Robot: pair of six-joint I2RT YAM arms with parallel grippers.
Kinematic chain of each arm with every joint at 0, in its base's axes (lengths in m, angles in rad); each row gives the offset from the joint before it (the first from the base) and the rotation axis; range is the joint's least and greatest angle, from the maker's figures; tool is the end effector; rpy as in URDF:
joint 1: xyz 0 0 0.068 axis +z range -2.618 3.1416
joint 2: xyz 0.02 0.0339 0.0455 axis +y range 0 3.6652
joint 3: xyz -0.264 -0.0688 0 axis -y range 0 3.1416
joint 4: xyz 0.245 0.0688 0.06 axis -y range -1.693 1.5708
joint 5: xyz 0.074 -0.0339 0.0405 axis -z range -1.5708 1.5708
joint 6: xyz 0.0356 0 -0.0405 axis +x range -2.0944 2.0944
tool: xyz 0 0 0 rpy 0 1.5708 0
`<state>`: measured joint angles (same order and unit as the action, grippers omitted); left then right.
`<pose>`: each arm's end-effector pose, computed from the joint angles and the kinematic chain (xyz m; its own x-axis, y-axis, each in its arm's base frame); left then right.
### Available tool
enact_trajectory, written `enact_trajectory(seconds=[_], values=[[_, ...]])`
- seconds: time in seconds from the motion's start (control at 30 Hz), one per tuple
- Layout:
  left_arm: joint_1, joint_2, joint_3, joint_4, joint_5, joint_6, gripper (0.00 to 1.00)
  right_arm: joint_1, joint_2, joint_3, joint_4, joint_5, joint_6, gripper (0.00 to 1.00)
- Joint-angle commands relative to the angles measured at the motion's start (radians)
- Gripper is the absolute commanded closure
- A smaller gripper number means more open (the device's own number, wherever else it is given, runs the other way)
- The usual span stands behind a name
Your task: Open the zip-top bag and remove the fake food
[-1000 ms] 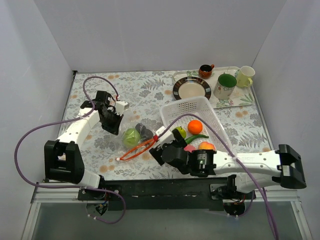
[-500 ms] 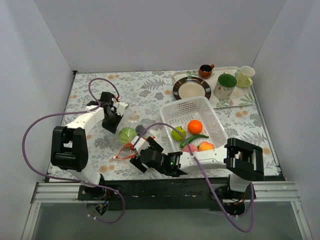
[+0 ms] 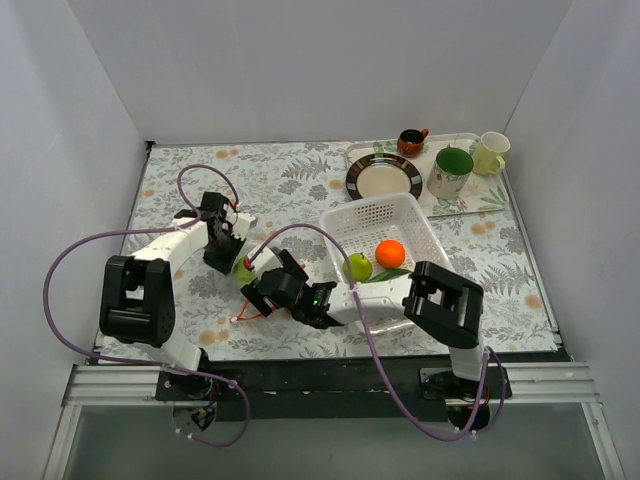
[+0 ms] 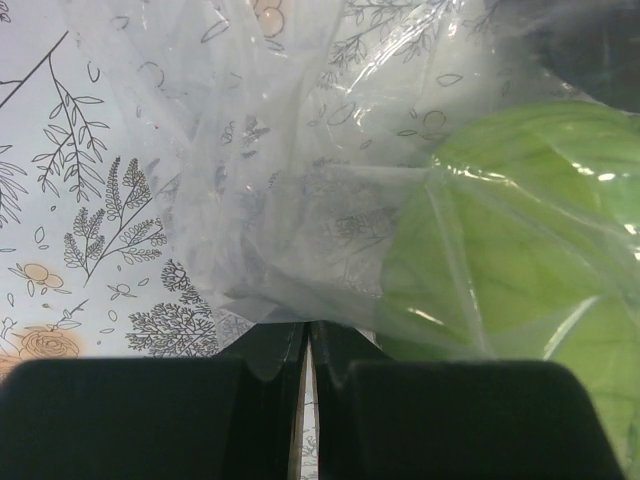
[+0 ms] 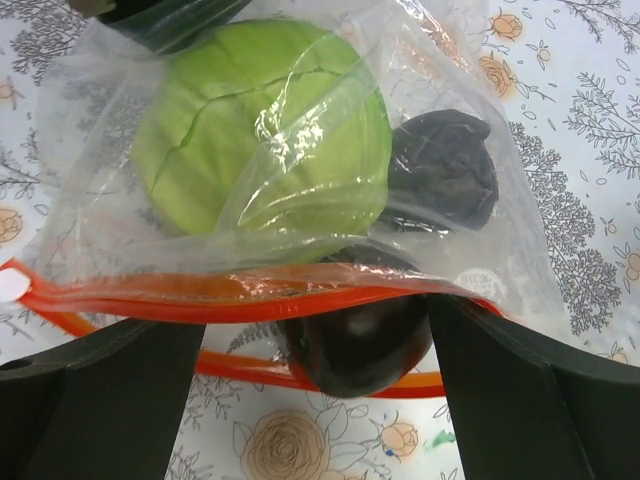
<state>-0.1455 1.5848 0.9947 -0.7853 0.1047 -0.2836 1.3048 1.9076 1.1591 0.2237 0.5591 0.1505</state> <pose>0.2784 -0.0446 0.1837 -0.9778 -0.1380 -0.1577 -0.1139 0.9817 -0.1528 0.1280 0.3981 0.1877 -0.2348 -0.3781 -0.8955 -0.6696 0.7307 -0.1330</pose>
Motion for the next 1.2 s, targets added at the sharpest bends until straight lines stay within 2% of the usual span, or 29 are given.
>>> enact_trajectory(seconds=[0.0,0.2,0.27,0.33,0.37,0.43,0.47,0.57,0.77,0.87,0.93,0.97,1.0,1.1,1.13,1.17], values=[[0.0,-0.055,-0.01,-0.002,0.033,0.017,1.0,-0.013,0.04,0.054,-0.011,0.016,0.001,0.02],[0.0,-0.063,-0.024,-0.002,0.039,0.021,1.0,-0.021,0.077,0.044,-0.041,-0.001,0.011,0.02],[0.0,-0.066,-0.022,-0.002,0.039,0.021,1.0,-0.022,0.07,0.018,-0.023,-0.013,0.02,0.04],[0.001,-0.065,-0.024,-0.002,0.043,0.021,1.0,-0.022,0.05,-0.022,-0.003,-0.022,0.029,0.12],[0.001,-0.065,-0.022,-0.005,0.046,0.017,1.0,-0.022,0.042,-0.03,0.012,-0.024,0.029,0.21],[0.0,-0.065,-0.019,-0.005,0.047,0.014,1.0,-0.022,0.01,-0.056,0.025,-0.021,0.027,0.32],[0.0,-0.066,-0.019,-0.008,0.047,0.014,1.0,-0.021,-0.005,-0.067,0.038,-0.021,0.026,0.42],[0.0,-0.071,-0.024,-0.009,0.043,0.012,1.0,-0.022,-0.093,-0.122,0.061,-0.018,0.014,0.52],[0.0,-0.074,-0.031,-0.003,0.035,0.003,1.0,-0.022,-0.382,-0.275,0.057,-0.021,0.004,0.52],[0.0,-0.069,-0.039,0.001,0.023,0.004,1.0,-0.035,-0.553,-0.349,-0.009,0.051,0.024,0.52],[0.0,-0.068,-0.042,0.003,0.02,0.006,1.0,-0.077,-0.674,-0.387,-0.087,0.125,0.053,0.57],[0.0,-0.068,-0.044,0.001,0.018,0.004,1.0,-0.102,-0.708,-0.422,-0.107,0.142,0.088,0.63],[0.0,-0.066,-0.042,0.003,0.016,0.004,1.0,-0.163,-0.772,-0.444,-0.127,0.153,0.104,0.66],[0.0,-0.063,-0.037,-0.002,0.013,0.003,1.0,-0.277,-0.86,-0.501,-0.193,0.127,0.124,0.7],[0.0,-0.063,-0.036,0.0,0.013,-0.002,1.0,-0.301,-0.87,-0.506,-0.222,0.102,0.127,0.68],[0.0,-0.065,-0.036,-0.002,0.015,-0.002,1.0,-0.326,-0.877,-0.507,-0.25,0.072,0.124,0.46]])
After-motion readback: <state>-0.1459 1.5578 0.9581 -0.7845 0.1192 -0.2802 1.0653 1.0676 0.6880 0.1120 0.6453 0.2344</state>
